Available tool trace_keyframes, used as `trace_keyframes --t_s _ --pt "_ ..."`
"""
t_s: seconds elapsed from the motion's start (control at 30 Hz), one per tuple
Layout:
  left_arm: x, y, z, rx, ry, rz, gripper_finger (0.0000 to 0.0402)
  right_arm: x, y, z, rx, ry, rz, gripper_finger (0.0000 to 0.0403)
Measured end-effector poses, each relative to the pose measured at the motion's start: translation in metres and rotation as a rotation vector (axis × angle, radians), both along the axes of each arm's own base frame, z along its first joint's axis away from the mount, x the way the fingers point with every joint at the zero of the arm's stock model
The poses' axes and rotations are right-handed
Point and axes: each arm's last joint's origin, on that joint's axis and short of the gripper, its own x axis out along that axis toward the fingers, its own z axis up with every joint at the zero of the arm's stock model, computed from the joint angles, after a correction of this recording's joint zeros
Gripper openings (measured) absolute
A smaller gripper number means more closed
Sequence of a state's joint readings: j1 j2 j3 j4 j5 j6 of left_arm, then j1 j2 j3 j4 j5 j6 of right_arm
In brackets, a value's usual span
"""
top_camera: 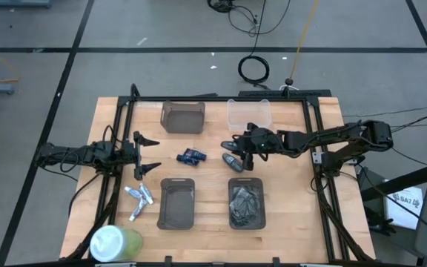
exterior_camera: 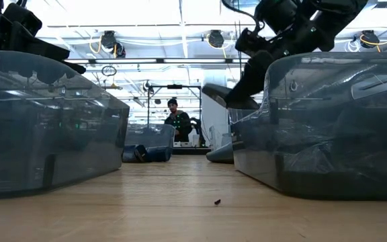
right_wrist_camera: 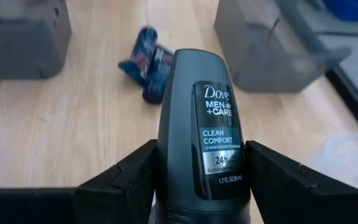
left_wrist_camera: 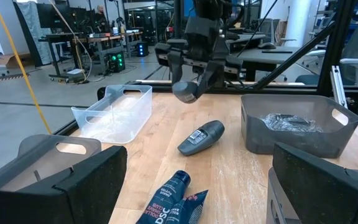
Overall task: Pick & Place Travel size toiletries
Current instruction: Put the right gray deodorant into the transparent bin
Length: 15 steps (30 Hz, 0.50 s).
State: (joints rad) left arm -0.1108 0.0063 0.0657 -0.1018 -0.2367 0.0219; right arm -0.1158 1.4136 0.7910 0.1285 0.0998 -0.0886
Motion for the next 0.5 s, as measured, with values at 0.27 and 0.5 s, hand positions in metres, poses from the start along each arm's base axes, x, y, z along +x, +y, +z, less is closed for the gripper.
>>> trace_keyframes --t_s 0.27,0.5 --pt "0.0 0.0 0.0 0.0 0.0 0.0 0.0395 0.007 -0.001 0.013 -0.048 -0.143 0.014 0.0208" --pt "0.0 0.0 0.0 0.0 0.0 0.0 0.0395 0.011 -0.002 0.023 -0.099 -0.242 0.027 0.0208"
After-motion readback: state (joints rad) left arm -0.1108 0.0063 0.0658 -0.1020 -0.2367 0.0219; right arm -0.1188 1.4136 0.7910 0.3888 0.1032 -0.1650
